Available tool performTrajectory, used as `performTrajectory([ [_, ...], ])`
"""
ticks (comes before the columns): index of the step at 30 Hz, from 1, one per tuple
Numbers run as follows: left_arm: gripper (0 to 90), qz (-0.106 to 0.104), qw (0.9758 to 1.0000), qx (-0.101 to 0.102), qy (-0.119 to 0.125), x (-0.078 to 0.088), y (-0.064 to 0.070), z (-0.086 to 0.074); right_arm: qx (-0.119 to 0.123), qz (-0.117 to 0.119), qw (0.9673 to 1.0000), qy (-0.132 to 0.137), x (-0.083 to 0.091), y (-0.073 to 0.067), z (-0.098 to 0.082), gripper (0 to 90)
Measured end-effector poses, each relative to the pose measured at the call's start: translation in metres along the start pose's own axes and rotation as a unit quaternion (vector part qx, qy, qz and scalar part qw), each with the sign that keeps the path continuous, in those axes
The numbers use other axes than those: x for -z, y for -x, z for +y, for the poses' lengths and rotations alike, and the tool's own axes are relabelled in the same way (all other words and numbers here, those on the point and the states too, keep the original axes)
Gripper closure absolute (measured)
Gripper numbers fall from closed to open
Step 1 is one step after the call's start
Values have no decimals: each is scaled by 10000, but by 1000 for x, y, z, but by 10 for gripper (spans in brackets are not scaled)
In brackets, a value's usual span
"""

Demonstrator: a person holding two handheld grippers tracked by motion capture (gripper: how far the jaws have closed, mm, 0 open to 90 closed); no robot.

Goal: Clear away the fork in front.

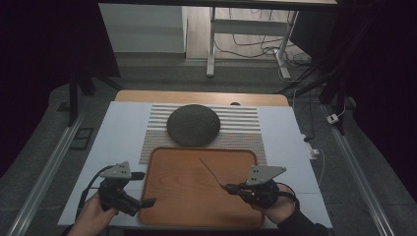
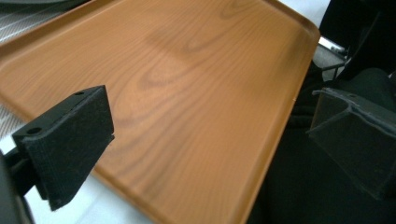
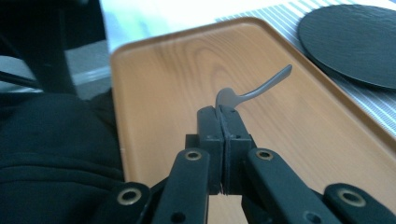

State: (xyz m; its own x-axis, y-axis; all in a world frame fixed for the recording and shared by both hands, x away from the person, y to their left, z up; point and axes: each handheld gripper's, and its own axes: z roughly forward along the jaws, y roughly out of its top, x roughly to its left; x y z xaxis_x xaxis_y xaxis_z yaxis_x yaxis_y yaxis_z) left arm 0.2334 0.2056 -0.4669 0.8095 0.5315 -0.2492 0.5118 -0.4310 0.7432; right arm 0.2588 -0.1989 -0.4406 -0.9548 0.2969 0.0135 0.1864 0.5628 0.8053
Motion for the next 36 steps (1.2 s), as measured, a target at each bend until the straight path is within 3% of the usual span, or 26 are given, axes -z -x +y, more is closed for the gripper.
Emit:
performTrajectory([
  [1, 0, -20, 10000, -37, -40, -4, -1, 4, -29, 147, 9999, 78, 0, -2, 0, 890],
  [8, 0, 56, 9974, -601, -381, -33, -3, 33, 7, 492, 9986, 186, 0, -7, 1, 891],
  [12, 6, -65, 9938, -954, -560, -48, -4, 47, 30, 771, 9967, 259, 0, -8, 3, 891],
  [17, 6, -265, 9865, -1432, -750, -64, -3, 59, 166, 1126, 9931, 264, -3, -13, 8, 891],
  [22, 34, -507, 9767, -1856, -949, -81, 2, 68, 222, 1376, 9899, 257, -5, -15, 11, 891],
  [24, 75, -538, 9707, -2095, -1048, -85, 5, 70, 241, 1482, 9882, 289, -5, -16, 13, 890],
  [27, 231, -672, 9617, -2381, -1181, -90, 9, 72, 303, 1597, 9863, 271, -5, -17, 14, 890],
  [28, 353, -733, 9596, -2425, -1221, -91, 10, 73, 372, 1675, 9849, 228, -5, -18, 15, 890],
  [29, 353, -823, 9564, -2495, -1274, -91, 10, 74, 372, 1675, 9849, 228, -5, -18, 15, 890],
  [31, 436, -945, 9507, -2634, -1337, -92, 12, 74, 445, 1744, 9834, 204, -5, -18, 16, 890],
  [34, 609, -1102, 9411, -2866, -1415, -92, 16, 74, 515, 1825, 9818, 120, -6, -17, 16, 890],
  [36, 643, -1178, 9354, -3001, -1455, -93, 18, 74, 498, 1854, 9813, 99, -6, -17, 16, 890],
])
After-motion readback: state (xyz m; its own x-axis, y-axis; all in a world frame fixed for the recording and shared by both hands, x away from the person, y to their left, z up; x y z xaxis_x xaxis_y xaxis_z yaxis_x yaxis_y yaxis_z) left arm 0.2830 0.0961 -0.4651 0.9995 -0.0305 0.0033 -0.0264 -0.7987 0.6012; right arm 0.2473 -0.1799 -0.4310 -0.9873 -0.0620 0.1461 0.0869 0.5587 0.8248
